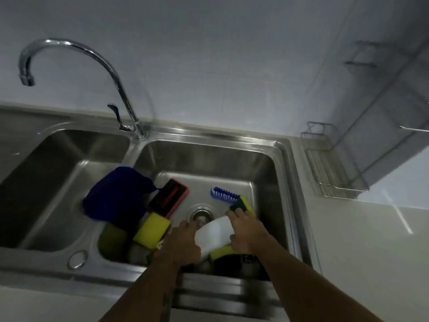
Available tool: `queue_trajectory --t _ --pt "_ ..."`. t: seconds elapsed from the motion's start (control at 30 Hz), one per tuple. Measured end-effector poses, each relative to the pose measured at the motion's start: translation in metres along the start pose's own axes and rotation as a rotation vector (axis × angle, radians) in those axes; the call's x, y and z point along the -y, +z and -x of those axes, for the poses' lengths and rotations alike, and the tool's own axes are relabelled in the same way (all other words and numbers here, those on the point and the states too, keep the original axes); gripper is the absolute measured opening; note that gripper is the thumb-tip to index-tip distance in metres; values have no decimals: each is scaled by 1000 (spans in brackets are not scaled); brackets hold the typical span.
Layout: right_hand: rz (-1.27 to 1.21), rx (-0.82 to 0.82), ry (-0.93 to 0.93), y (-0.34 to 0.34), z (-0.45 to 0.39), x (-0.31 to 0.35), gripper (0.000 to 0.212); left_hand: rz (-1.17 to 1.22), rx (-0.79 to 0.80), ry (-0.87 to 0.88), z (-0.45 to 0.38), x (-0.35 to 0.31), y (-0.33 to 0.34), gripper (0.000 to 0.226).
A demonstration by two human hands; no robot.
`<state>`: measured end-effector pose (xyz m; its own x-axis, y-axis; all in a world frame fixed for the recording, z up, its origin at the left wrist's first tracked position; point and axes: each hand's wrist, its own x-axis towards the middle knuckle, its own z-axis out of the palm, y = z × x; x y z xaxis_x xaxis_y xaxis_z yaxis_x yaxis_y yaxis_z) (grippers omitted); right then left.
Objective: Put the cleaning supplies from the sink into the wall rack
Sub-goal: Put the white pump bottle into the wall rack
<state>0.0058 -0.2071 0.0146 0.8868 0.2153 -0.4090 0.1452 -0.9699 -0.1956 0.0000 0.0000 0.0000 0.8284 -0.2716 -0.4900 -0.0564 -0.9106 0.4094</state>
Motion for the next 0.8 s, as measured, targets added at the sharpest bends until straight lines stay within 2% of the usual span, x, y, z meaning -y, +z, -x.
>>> queue_trajectory --t 0.13,0.23,0.37,0.47,0.6,0.8 --pt "137 31 -51 26 -29 -16 85 -9 53 -72 -24 8 26 97" --pt "209 55 -114 45 -47 -22 94 7 145 -115 -40 9 45 99" --pt "274 28 -156 57 -57 -25 102 -92 128 -149 -52 2 55 99" --pt "285 5 -140 61 -57 -26 104 -73 136 -138 -56 1 58 103" --pt "246 3 -113 53 -48 -33 101 -55 64 -68 -49 -8 43 96" --pt "20 -63 -117 12 -19 -24 111 -290 -138 73 -20 -37 -23 85"
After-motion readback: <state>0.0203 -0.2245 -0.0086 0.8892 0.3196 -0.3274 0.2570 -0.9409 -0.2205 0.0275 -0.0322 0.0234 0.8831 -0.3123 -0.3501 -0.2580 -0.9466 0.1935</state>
